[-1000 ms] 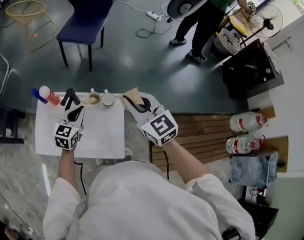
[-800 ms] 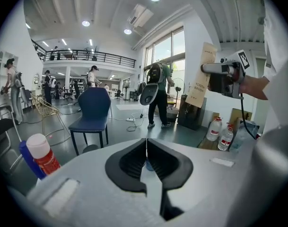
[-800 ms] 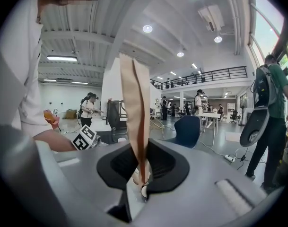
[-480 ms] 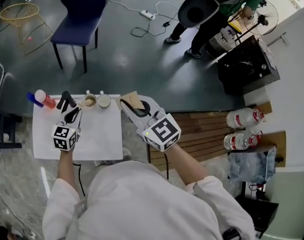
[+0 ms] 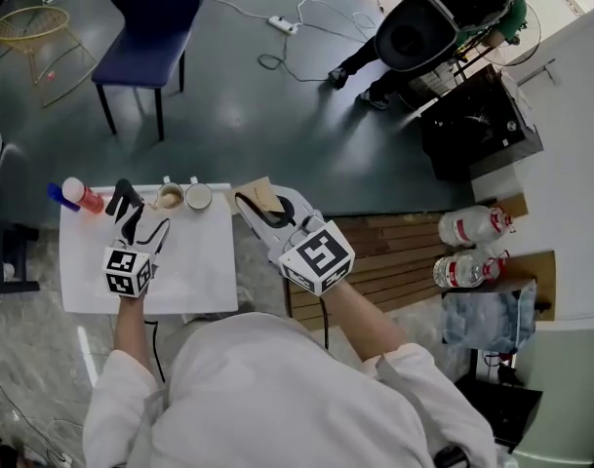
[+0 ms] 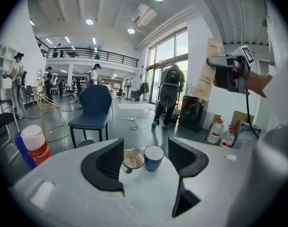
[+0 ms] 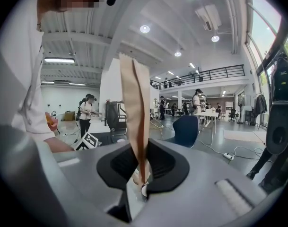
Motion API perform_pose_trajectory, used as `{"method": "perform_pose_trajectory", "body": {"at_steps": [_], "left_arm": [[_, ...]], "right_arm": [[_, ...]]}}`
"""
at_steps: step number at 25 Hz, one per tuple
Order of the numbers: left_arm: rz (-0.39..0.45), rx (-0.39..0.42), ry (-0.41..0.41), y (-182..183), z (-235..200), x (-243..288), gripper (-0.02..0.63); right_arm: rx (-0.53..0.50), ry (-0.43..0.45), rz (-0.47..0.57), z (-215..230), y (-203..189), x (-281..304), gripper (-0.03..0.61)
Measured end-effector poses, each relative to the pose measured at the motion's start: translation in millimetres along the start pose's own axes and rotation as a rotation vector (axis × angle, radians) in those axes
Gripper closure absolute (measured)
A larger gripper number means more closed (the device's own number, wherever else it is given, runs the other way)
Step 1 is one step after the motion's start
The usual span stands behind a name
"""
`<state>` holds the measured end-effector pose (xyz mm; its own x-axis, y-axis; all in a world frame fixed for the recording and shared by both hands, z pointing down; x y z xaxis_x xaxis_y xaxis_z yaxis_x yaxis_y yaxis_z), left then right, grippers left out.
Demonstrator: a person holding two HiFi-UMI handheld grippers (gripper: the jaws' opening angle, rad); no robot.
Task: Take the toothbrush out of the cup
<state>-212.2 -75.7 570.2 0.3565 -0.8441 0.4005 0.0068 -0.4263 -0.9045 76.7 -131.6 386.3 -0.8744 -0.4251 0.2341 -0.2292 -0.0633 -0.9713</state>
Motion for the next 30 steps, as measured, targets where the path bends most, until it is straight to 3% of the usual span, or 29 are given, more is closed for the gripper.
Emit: {"method": "perform_pose_trajectory", "body": {"at_steps": [5,30], "left_arm": [[-0.015,-0.003,0.029,-1.6,1.3,1.0,0.287],[-0.133,-0.095,0.079,-39.4,-32.6,64.7,0.288]], "right_arm": [[-0.005,0.006,0.005,0.3,1.7,0.7,0.54],[0.0,-0.083,-0.048,19.9,-3.7,-25.9,0.538]]}}
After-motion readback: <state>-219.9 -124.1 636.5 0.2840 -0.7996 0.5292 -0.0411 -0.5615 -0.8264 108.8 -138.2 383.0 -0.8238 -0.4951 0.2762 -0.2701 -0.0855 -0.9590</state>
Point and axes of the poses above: the fingertips, and each gripper's own axes: x forward along the fingers, z to its right, y out of its top, the point moved 10 cm from there along -x, backward along the fingers
